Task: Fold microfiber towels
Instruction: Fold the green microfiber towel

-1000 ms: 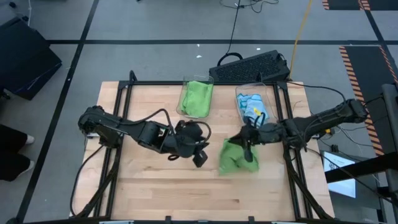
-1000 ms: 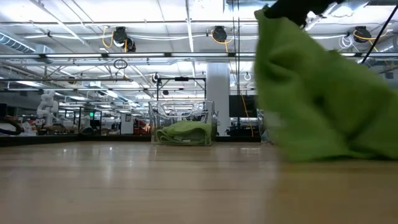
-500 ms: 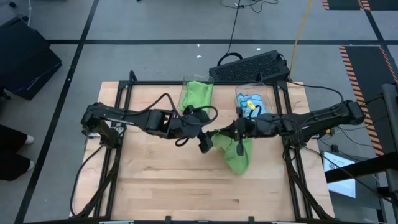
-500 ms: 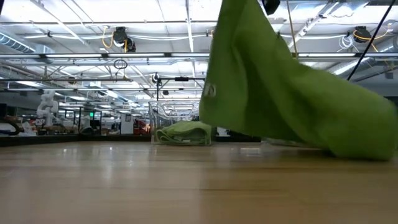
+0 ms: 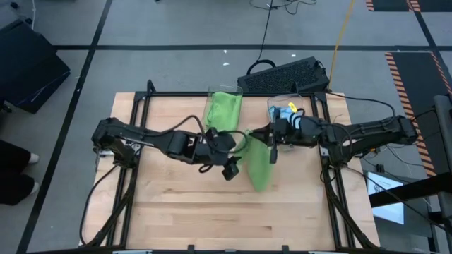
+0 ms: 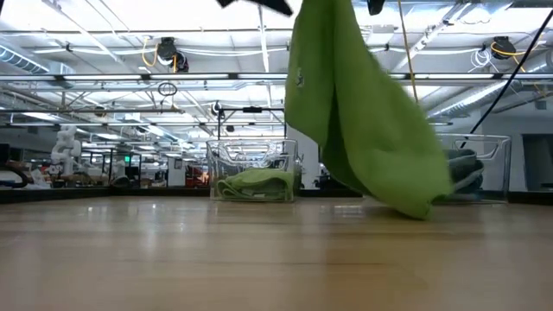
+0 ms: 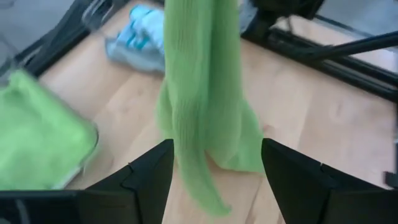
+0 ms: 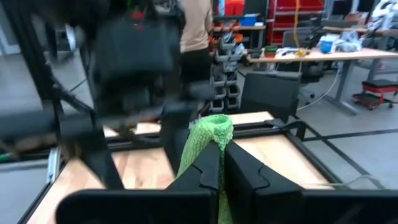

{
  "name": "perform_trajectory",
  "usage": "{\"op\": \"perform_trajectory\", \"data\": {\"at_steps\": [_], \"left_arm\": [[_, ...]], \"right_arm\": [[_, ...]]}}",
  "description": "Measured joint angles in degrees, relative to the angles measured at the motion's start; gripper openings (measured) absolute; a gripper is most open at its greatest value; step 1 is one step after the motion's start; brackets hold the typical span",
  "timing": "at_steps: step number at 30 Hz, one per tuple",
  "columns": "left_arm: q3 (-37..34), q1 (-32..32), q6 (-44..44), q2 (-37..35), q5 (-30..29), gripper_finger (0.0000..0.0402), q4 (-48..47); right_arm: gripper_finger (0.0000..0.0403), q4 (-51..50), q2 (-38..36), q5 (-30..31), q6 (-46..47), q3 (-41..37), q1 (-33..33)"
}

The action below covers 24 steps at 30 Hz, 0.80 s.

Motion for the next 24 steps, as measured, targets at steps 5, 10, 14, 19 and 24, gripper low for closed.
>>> {"op": "perform_trajectory", "data": {"at_steps": [5,10,14,19,24], "left_arm": [[-8.56,-1.28,-6.43,-0.02,-1.4,0.0246,6.81],[-16.74,-3.22,-10.35,0.04,-5.49,0.0246,17.92],[-19.73,-4.34,-11.9,0.04,-10.92,0.0246,17.82],[-22.57,-4.27,-14.82,0.04,-11.3,0.0246,18.44],[-25.36,-3.62,-17.12,0.04,-11.34,0.0246,24.1]], "right_arm": [[0.0004,0.2,-0.24,-0.09,0.02,0.0,-1.52],[0.0003,0.29,-0.28,-0.11,0.07,0.0,-2.35],[0.0003,1.38,-0.28,-0.11,0.91,0.0,-3.0],[0.0003,2.9,-0.28,-0.04,1.6,-0.02,-3.94],[0.0003,3.11,-0.28,0.14,1.52,-0.02,-5.07]]}}
